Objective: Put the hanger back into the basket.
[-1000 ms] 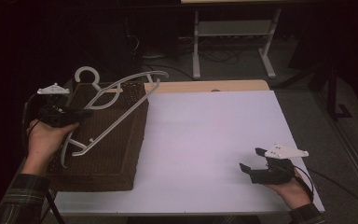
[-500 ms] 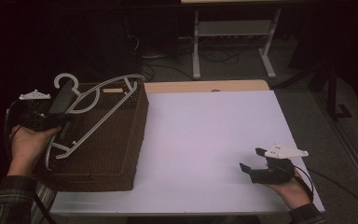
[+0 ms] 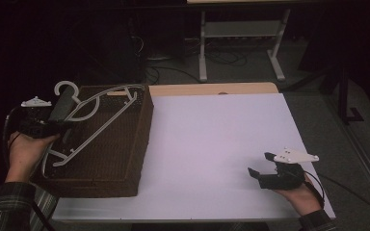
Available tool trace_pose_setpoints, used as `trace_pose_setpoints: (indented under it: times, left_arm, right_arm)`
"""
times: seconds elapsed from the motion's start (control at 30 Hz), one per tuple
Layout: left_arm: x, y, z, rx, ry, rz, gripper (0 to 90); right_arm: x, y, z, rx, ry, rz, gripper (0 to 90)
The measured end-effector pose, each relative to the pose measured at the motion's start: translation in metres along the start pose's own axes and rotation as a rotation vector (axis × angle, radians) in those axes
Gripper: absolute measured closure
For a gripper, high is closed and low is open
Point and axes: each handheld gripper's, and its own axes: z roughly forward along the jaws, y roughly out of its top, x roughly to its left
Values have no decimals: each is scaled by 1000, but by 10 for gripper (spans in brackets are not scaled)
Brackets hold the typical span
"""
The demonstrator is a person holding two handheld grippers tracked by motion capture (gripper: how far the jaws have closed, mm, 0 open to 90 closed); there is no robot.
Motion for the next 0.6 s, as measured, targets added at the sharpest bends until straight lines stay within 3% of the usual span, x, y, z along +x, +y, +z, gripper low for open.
trace_pose_setpoints:
  times: [0.5,0.53,0.6]
  left_arm:
    - [13,-20,20,25,-48,-29,814]
    - [12,-22,22,64,-28,-9,814]
    - [12,-24,25,81,-34,-7,809]
  right_arm:
    - [-1,-1,-1,1,-7,3,172]
    - [-1,-1,0,2,-6,3,172]
    - [-1,-1,0,3,-7,4,172]
